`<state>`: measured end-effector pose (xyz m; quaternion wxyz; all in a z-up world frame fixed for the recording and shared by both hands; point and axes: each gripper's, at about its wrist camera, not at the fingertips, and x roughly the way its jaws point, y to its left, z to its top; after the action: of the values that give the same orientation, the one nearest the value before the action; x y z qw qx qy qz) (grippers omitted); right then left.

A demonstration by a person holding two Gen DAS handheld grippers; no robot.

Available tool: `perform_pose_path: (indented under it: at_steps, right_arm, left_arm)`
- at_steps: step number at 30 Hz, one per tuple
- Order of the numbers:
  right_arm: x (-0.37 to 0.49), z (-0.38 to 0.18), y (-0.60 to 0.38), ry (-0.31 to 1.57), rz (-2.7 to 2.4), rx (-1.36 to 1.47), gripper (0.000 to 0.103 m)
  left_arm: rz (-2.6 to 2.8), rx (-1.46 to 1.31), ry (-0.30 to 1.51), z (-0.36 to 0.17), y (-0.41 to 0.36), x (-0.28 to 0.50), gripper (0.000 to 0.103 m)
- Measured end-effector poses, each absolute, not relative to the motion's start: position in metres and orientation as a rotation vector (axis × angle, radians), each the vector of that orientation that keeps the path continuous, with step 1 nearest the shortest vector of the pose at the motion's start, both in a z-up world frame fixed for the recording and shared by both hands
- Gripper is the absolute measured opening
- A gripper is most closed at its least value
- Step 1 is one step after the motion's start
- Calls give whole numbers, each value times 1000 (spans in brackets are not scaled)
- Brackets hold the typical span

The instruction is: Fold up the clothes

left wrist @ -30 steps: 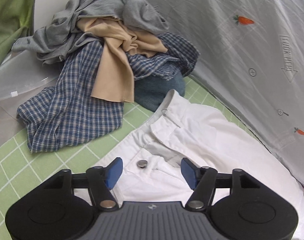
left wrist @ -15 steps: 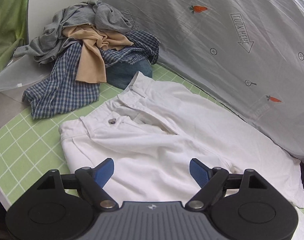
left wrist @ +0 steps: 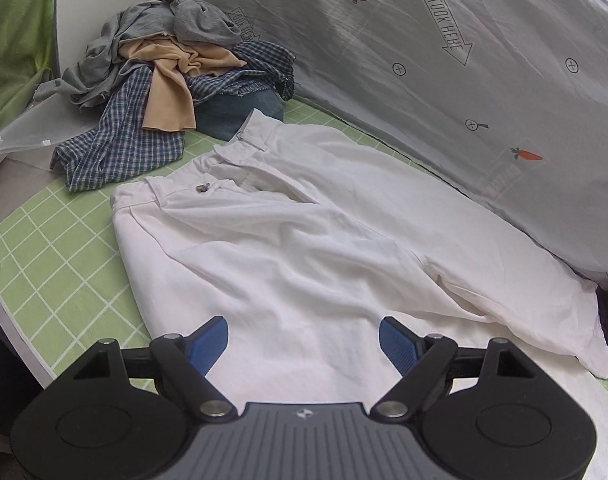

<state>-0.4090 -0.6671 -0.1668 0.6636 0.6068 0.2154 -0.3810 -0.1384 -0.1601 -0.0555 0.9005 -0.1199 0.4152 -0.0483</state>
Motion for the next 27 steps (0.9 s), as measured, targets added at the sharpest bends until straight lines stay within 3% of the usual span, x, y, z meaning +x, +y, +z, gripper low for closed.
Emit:
perform_pose_path:
  at_steps: [18, 27]
  right_arm:
    - [-371, -177, -657, 566, -556, 1408, 103]
    - [-378, -158, -680, 536, -911, 1160, 102]
  left_arm:
    - [-64, -280, 902, -64, -150, -134, 83]
    - [85, -415, 946, -82, -103, -114, 83]
